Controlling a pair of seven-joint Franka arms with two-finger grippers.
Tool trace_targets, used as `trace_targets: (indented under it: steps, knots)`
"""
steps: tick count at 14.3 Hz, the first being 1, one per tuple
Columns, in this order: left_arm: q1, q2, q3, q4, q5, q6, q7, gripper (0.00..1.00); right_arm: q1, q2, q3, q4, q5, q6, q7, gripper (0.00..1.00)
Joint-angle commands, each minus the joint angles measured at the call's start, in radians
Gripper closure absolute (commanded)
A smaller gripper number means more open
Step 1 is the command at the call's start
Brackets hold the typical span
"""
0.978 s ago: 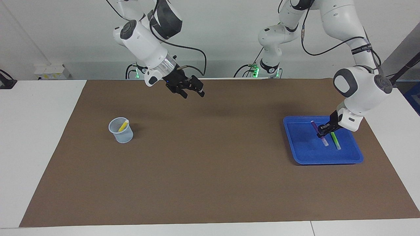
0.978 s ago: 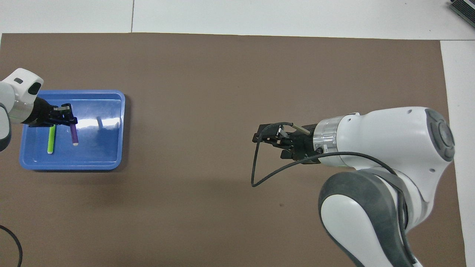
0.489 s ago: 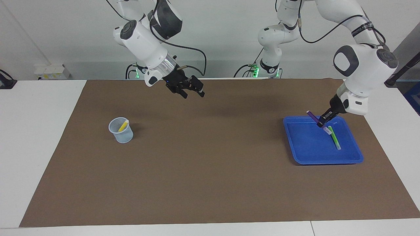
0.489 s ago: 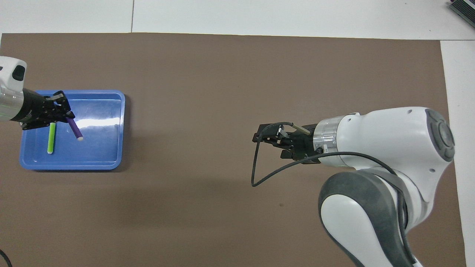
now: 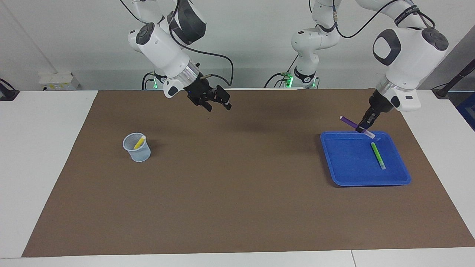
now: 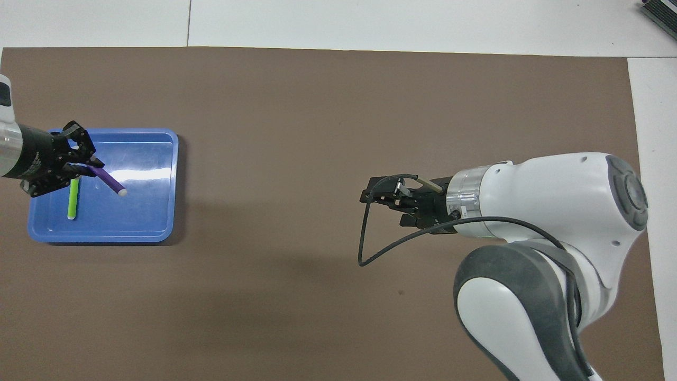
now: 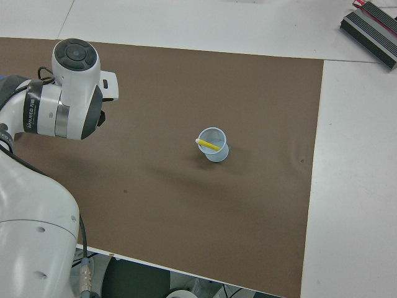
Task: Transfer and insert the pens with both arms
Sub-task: 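Grasp the purple pen with the left gripper and lift it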
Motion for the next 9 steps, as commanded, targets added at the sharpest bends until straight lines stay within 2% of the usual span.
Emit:
trace_targets:
  steps: [1, 4, 9]
  knots:
    - [-0.042, -0.053, 0.006, -0.003, 0.004, -0.032, -0.196, 1.00, 0.003, -0.008, -0.001, -0.014, 0.024, 0.020, 0.015, 0.00]
    - [-0.096, -0.073, 0.006, -0.003, 0.004, -0.026, -0.448, 1.00, 0.003, -0.007, -0.001, -0.014, 0.038, 0.029, 0.015, 0.00]
    - [-0.209, -0.099, 0.006, -0.006, 0.004, -0.028, -0.744, 1.00, 0.006, -0.005, -0.001, -0.012, 0.182, 0.061, -0.002, 0.00]
